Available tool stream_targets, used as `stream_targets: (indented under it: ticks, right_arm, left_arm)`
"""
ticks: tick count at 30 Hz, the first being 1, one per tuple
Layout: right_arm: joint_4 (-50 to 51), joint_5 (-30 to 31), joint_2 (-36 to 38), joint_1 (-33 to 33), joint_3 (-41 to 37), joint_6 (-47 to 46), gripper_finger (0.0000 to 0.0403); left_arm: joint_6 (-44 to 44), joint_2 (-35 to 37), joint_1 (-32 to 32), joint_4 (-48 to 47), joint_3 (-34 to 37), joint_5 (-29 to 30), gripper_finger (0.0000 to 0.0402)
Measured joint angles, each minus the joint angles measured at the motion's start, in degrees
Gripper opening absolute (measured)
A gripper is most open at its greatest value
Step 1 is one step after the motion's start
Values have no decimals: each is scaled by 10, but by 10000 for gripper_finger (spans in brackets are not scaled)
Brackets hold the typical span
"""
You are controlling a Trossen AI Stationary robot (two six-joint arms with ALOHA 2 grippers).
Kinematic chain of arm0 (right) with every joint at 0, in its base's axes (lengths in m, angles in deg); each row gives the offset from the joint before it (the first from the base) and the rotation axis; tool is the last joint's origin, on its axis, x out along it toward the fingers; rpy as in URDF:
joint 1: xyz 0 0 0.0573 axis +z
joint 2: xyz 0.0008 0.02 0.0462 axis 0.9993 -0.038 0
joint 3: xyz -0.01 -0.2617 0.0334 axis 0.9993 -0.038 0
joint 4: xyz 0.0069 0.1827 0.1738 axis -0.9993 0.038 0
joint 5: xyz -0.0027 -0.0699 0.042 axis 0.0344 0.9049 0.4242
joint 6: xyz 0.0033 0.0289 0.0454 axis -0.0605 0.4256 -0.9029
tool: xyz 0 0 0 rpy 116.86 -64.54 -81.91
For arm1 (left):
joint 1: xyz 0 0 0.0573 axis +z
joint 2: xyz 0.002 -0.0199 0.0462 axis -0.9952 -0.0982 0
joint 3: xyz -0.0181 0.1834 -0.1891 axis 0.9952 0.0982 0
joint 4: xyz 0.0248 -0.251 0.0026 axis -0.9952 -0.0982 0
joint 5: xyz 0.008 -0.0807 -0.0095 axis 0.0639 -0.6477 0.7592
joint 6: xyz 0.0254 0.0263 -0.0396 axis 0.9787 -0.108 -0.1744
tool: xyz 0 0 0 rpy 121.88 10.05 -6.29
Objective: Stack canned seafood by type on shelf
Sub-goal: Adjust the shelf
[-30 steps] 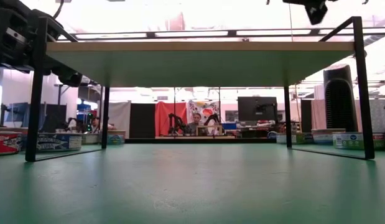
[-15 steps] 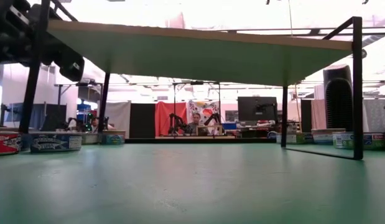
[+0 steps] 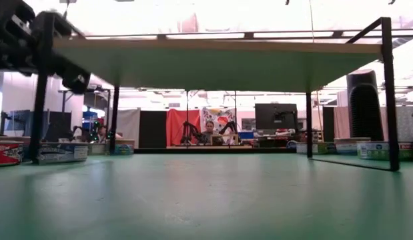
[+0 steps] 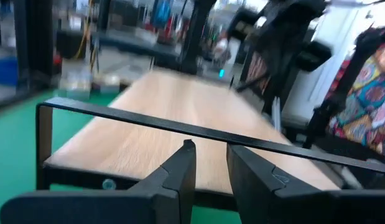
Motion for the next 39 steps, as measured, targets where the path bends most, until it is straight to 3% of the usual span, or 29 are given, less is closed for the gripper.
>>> stream_targets:
  ticks: [9,13,19,22,26,29,35,39]
  right_arm:
    - [10,1,-44,-5,6,15,13]
    - [3,-1,-42,-14,-5,14,13]
    - [5,0,-47,-19,-12,15,13]
    - [5,-8,-57,-17,-12,15,13]
    - [6,-61,-69,-18,-12,25,13]
    - [6,-92,-77,-18,-12,30,13]
    - [17,-92,-84,-21,-12,34,13]
    - [17,-88,-84,-32,-12,38,13]
  left_arm:
    - [-122,-18,0,-46,-4,-55,77]
    - [-137,-19,-1,-136,-46,-76,77]
    - [-113,-36,-3,-318,-157,0,77]
    - [-112,-48,-6,-320,-187,9,77]
    - [-120,-71,-22,-295,-207,0,77]
    - [-118,-95,-48,-211,-205,-15,77]
    - [-68,-165,-145,-22,-192,-43,77]
    - [-35,-223,-217,27,-204,3,77]
